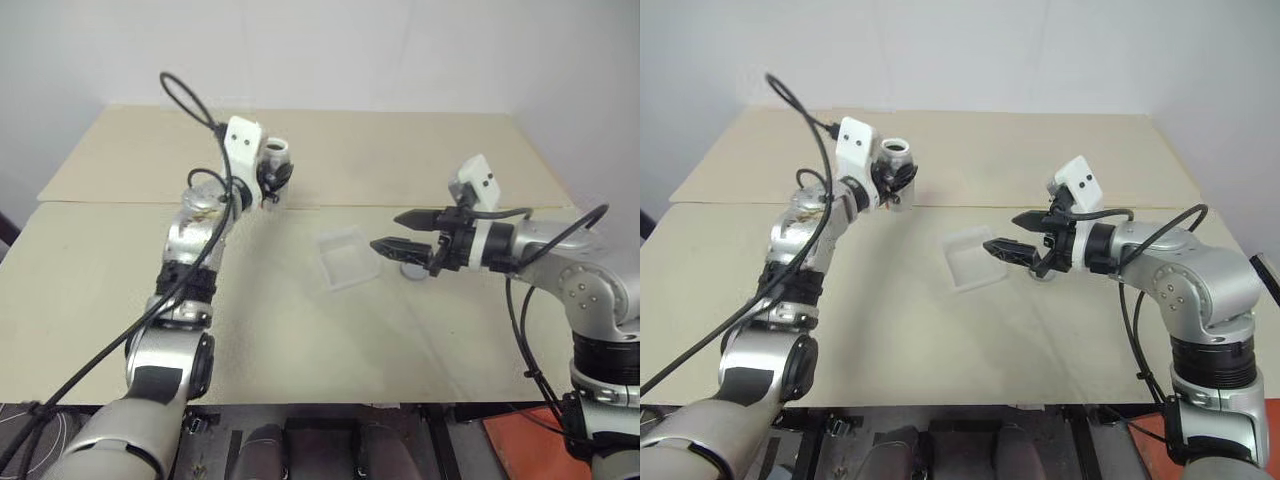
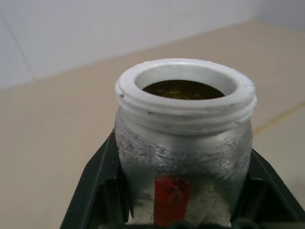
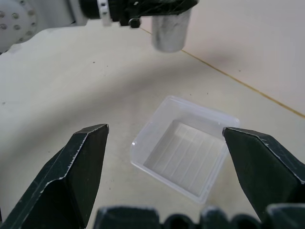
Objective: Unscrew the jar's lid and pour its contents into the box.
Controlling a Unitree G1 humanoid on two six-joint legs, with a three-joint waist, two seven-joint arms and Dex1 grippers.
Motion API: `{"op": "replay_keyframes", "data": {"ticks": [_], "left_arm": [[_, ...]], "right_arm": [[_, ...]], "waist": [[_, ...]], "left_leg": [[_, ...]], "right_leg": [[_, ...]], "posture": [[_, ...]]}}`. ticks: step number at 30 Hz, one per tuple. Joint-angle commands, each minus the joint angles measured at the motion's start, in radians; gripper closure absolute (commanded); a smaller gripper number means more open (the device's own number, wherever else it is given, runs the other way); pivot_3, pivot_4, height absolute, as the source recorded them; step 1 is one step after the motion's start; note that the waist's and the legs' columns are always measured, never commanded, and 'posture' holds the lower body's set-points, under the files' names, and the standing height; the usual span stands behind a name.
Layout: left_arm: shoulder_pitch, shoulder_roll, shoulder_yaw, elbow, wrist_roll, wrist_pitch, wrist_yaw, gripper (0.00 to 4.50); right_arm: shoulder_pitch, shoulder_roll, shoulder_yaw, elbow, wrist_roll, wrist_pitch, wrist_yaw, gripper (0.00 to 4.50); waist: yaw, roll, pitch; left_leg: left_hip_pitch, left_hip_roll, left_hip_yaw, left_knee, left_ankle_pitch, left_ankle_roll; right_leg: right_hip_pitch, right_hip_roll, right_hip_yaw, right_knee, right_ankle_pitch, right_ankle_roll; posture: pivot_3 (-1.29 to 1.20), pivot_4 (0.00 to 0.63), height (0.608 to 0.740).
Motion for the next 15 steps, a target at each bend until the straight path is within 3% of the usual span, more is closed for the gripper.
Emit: {"op": "replay_keyframes", "data": {"ticks": [1,6,12,15], "left_arm": [[0.039,0.005,0.029,-0.131,-0.036,0.071,0.013,2.47],[0.069,0.05,-0.076,-0.15,0.115,-0.114,0.058,2.47],[-0.032,0.245,-0.498,0.026,0.719,-0.742,0.284,2.47],[-0.15,0.254,-0.637,0.176,0.923,-0.863,0.42,2.47]], "right_arm": [[-0.011,-0.012,-0.029,-0.034,0.022,-0.01,0.005,0.02],[-0.023,-0.016,-0.018,-0.025,0.013,-0.018,0.013,0.02],[-0.033,-0.03,0.001,-0.016,0.001,-0.023,0.038,0.02],[-0.038,-0.038,0.009,-0.012,-0.007,-0.026,0.046,0.02]], "waist": [[0.0,0.0,0.0],[0.006,0.0,0.0],[0.023,0.0,0.0],[0.029,0.0,0.0]], "left_leg": [[0.0,0.0,0.0,0.0,0.0,0.0],[0.001,0.0,0.0,0.001,0.0,0.0],[0.004,-0.001,0.002,0.0,0.0,0.0],[0.004,-0.002,0.004,0.0,0.0,0.0]], "right_leg": [[0.0,0.0,0.0,0.001,0.0,0.0],[0.0,0.0,0.0,0.003,0.001,-0.001],[0.002,0.0,0.001,-0.001,0.002,-0.002],[0.002,-0.001,0.001,-0.002,0.003,-0.002]], "posture": [[0.0,0.15,0.74],[0.0,0.15,0.74],[0.0,0.15,0.74],[0.0,0.15,0.74]]}}
